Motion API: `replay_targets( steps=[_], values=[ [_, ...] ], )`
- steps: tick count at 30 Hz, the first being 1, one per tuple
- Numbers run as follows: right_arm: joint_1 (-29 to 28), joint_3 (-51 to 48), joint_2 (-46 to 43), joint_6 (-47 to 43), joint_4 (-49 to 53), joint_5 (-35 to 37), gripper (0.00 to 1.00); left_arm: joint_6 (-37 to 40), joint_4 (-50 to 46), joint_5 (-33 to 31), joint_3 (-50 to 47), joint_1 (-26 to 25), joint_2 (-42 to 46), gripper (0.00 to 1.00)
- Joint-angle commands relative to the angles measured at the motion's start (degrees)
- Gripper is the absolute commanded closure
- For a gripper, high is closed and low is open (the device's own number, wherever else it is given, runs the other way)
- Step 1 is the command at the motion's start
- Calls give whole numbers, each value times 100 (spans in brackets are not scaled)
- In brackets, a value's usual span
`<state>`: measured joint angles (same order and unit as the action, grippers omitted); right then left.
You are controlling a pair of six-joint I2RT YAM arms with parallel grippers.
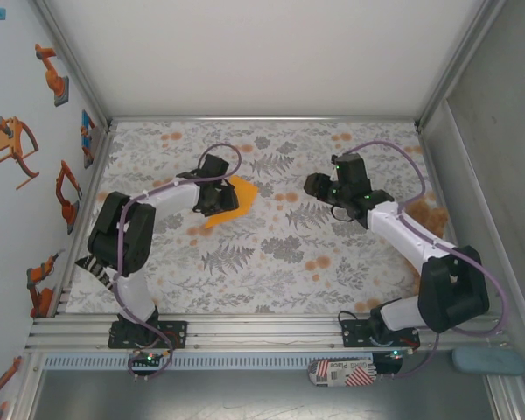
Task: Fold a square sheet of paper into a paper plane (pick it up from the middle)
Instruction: Move the paper to the center of the table.
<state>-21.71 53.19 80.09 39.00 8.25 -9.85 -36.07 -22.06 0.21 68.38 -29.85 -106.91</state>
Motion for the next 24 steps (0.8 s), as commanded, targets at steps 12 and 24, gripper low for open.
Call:
replay_targets(
  steps=[12,24],
  values=[
    [10,-320,323,751,-502,-580,53,-440,530,777,-254,-133,-217,45],
    [-438,-1033,493,1670,-1268,-1035,53,-1357,1147,982,-780,-834,-126,47]
  ],
)
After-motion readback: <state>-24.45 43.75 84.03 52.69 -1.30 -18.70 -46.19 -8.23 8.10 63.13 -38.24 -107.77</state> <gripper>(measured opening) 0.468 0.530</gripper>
